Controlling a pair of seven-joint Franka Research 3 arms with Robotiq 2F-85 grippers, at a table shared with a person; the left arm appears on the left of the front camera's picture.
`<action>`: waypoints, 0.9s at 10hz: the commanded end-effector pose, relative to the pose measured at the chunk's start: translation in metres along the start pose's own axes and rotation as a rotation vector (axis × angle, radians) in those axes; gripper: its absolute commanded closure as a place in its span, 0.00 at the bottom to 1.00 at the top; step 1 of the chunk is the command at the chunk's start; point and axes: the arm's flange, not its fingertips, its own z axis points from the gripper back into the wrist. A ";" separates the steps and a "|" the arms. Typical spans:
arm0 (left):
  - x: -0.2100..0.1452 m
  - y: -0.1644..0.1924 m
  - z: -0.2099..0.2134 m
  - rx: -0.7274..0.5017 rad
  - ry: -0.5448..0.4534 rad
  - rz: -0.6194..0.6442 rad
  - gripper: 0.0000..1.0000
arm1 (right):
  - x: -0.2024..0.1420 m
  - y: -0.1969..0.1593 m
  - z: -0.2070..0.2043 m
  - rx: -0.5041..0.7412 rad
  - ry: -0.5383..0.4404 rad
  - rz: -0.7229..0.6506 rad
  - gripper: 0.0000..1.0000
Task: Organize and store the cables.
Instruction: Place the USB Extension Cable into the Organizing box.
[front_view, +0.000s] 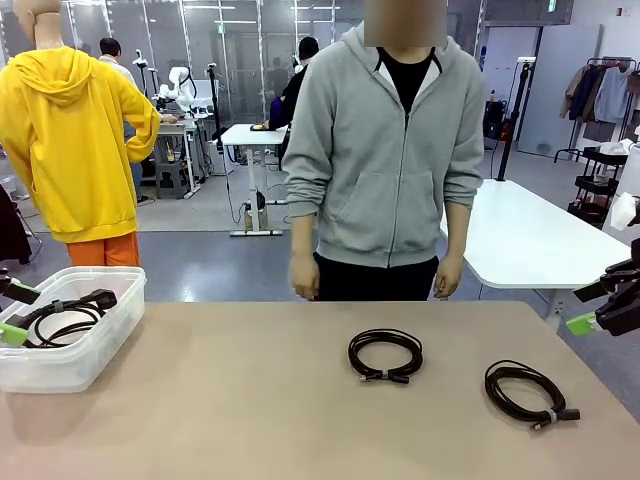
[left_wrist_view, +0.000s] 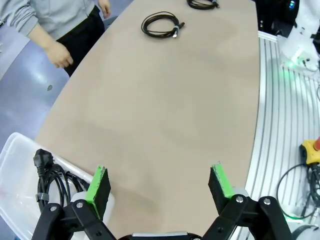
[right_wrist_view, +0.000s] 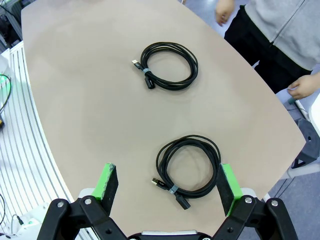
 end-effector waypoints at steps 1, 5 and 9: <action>0.003 -0.001 0.001 0.002 -0.002 -0.008 0.00 | 0.002 0.000 -0.001 -0.003 -0.001 -0.009 0.00; 0.003 -0.001 0.001 0.002 -0.002 -0.008 0.00 | 0.028 0.001 0.001 0.054 0.224 -0.008 0.00; 0.003 -0.001 0.001 0.002 -0.002 -0.008 0.00 | 0.116 0.013 -0.077 0.216 0.448 0.210 0.00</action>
